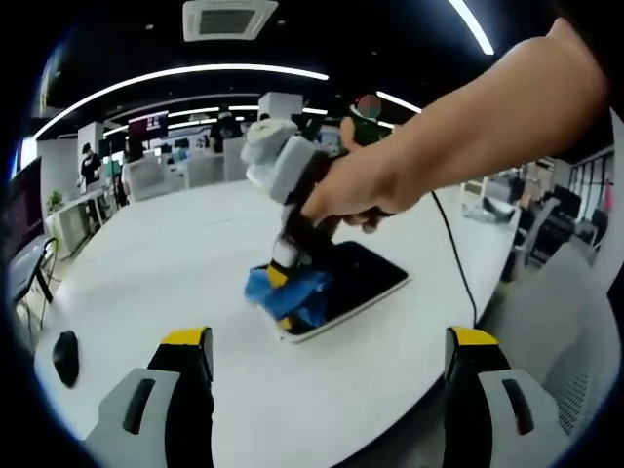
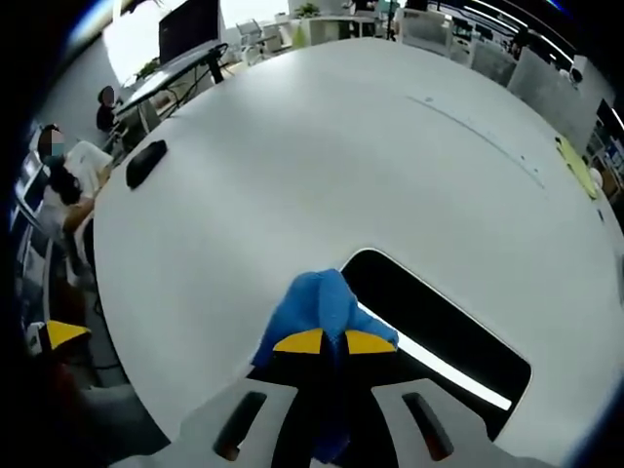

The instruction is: Wipe the mirror surface with the cleaning cloth until all visible marks leave the cleaned area.

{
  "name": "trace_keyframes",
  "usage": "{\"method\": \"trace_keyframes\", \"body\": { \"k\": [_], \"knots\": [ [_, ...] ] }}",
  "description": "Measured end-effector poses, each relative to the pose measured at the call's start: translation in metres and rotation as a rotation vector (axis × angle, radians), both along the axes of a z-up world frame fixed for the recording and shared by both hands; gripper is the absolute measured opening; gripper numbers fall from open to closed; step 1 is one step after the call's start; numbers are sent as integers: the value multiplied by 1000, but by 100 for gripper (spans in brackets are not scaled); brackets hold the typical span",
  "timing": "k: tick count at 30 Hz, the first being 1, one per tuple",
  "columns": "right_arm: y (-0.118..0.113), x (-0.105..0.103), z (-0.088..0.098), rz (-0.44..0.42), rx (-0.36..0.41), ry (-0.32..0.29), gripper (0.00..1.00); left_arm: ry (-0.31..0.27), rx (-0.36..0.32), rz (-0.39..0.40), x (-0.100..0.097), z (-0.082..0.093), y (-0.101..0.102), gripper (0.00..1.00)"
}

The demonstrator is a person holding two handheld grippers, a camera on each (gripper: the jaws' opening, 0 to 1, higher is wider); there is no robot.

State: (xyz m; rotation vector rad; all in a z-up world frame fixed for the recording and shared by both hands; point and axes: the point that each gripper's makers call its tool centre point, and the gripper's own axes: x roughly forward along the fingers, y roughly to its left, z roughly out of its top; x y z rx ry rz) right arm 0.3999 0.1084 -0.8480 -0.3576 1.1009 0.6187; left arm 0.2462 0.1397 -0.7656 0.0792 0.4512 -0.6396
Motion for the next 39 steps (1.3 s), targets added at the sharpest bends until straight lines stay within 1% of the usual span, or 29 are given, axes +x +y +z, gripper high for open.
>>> {"method": "trace_keyframes", "body": {
  "k": [10,16,18,22,26,39],
  "knots": [
    [-1,1,0,16,8,1,1,8,5,-4,-1,-2,0,99],
    [-7,-4,-1,23,4,-3,1,10,3,-3,0,-3,0,99],
    [-10,-4,-1,27,-5,-8,1,1,12,-17,-2,-2,-2,99],
    [-20,-5,-1,19,-1,-11,1,3,14,-19,-2,-2,-2,99],
    [-31,-4,-2,-10,7,2,1,2,19,-22,-2,-3,-2,99],
    [-72,-7,-4,-46,-15,11,1,10,14,-20,-2,-4,-2,99]
  ]
}}
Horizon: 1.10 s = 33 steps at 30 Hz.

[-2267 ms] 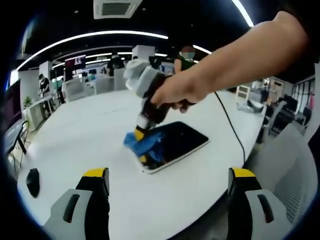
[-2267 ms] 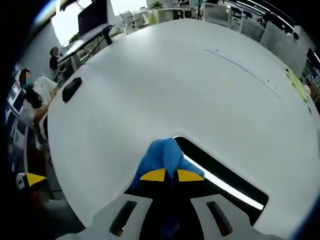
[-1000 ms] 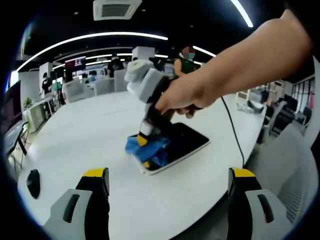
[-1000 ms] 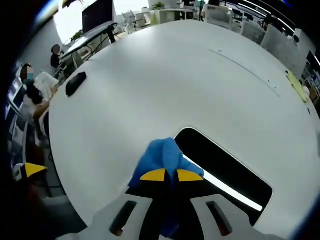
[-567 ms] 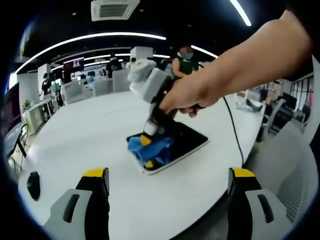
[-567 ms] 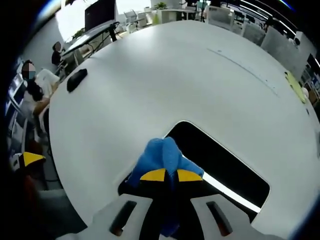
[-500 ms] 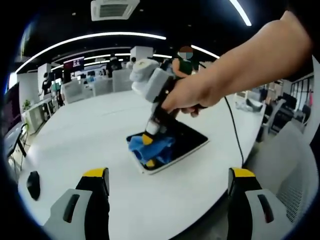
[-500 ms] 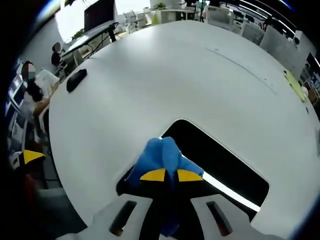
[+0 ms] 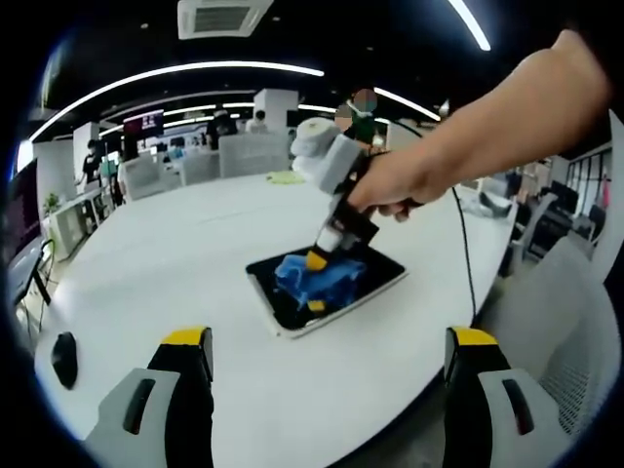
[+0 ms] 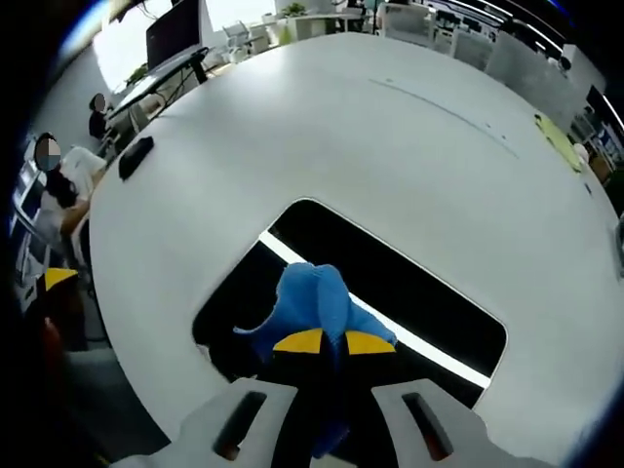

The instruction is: Wipe the mirror surface with the cleaning cloth until all visible marks leave the cleaned area.

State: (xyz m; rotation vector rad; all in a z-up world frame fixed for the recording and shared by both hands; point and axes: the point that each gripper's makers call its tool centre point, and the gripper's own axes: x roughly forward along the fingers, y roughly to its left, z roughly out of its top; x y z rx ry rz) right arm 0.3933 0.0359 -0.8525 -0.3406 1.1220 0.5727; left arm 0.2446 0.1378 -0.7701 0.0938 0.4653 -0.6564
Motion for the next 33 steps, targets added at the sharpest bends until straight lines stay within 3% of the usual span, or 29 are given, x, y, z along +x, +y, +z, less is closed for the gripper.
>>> {"method": "trace_keyframes", "body": {
  "k": [33],
  "knots": [
    [-76,-3,-1,-35,-36,10,1,1,13,6,1,-1,0,99]
  ]
}}
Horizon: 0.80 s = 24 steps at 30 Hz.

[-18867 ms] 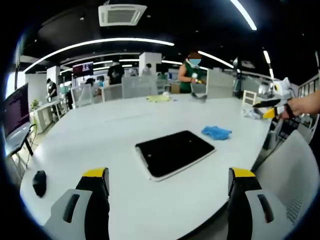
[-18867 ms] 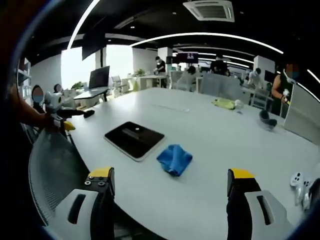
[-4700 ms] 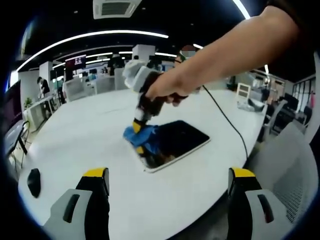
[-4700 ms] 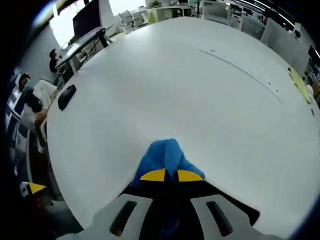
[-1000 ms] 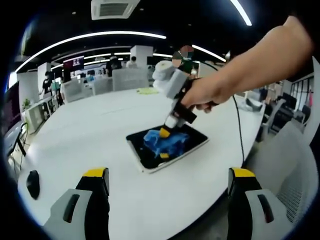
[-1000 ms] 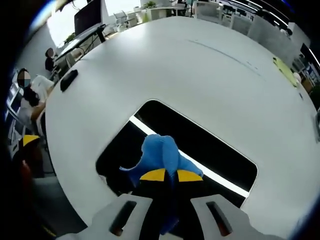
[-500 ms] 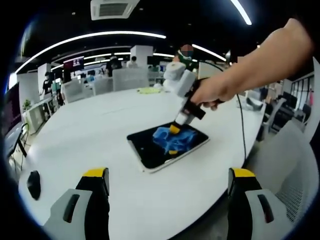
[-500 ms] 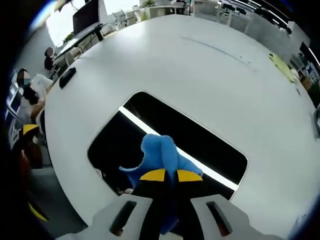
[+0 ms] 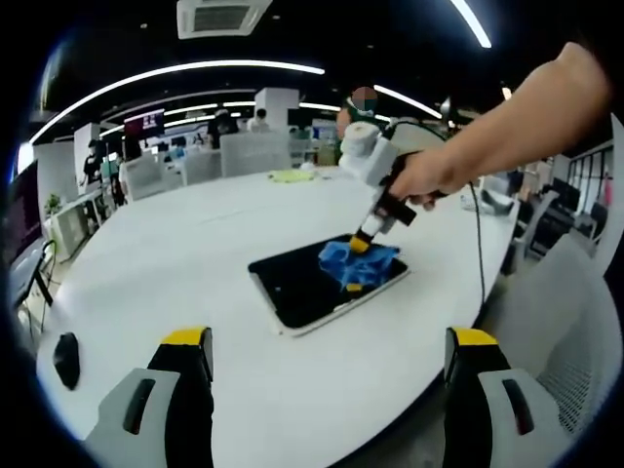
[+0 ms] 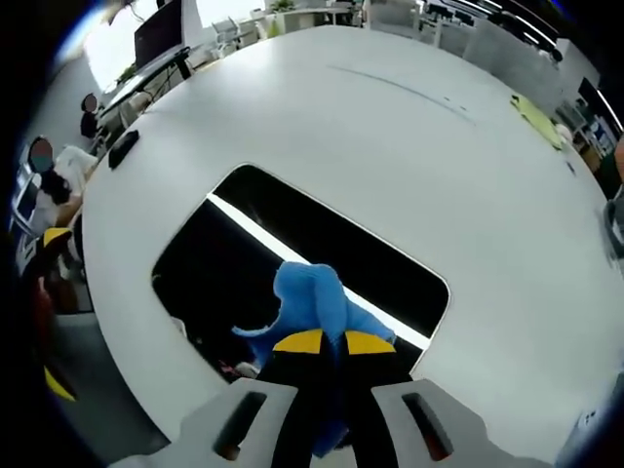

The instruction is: Wipe the mirror surface with the cleaning cloth until all visible marks leave the cleaned area.

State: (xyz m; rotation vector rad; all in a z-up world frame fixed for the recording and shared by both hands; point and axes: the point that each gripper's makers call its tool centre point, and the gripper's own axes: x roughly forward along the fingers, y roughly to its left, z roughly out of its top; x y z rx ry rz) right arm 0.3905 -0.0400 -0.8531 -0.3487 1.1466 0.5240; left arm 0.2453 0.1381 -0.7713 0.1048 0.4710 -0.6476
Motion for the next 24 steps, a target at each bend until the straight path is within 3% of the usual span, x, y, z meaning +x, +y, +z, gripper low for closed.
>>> {"method": "trace_keyframes", "body": {
  "k": [18,24],
  "knots": [
    [-41,5,0,-59,-33,-4,1,-2,0,0,0,0,1,99],
    [-42,4,0,-57,-41,-8,1,-1,1,0,0,0,1,99]
  ]
}}
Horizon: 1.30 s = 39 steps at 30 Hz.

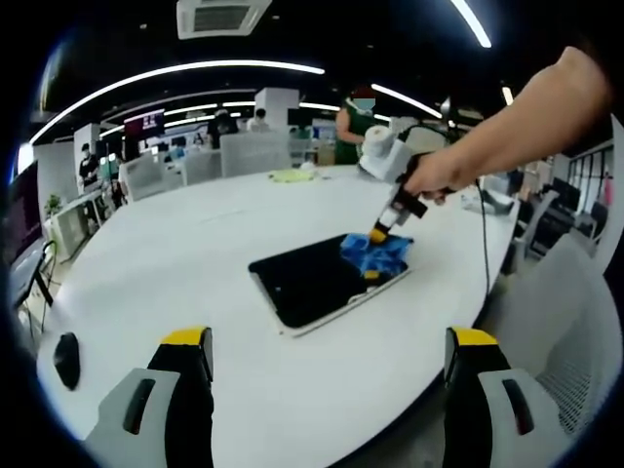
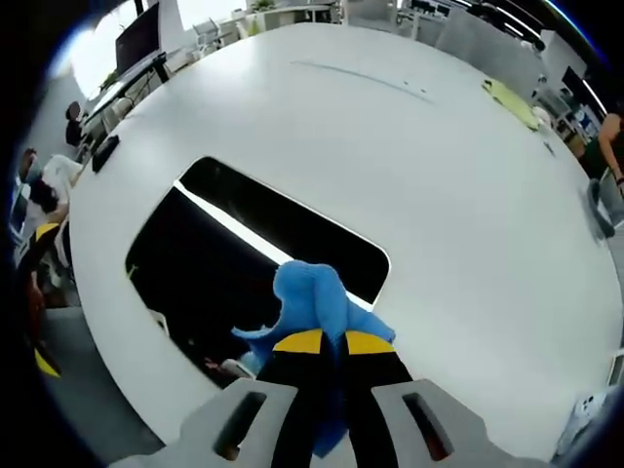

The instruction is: Wipe the mirror surface with the cleaning cloth until all visible marks leave the cleaned area.

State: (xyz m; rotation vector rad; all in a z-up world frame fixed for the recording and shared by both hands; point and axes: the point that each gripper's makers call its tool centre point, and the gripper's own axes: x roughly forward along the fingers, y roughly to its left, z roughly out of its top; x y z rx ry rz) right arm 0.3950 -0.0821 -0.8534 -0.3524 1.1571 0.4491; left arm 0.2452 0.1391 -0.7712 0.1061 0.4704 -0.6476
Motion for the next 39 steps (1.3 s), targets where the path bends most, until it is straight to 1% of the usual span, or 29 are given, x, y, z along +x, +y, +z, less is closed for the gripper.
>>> {"method": "trace_keyframes", "body": {
  "k": [13,15,17,22,31,33,35,39],
  "knots": [
    [0,0,0,-1,-2,6,1,0,4,-5,-1,0,-1,99],
    [0,-1,0,-2,-2,3,1,-13,7,-3,0,1,0,99],
    [0,-1,0,-5,-2,-4,1,-3,2,-3,0,0,0,99],
    [0,-5,0,1,-15,-21,1,-12,0,2,1,1,1,99],
    [-1,-20,0,-2,-12,-22,2,-10,-16,-1,1,3,-1,99],
    [0,-25,0,-2,-10,-23,2,-9,-30,-5,0,3,-2,99],
    [1,-31,1,-4,-3,-25,2,7,-51,-7,0,3,-3,99],
    [1,-38,0,-16,11,-25,2,19,-59,-9,-1,2,-4,100]
  ]
}}
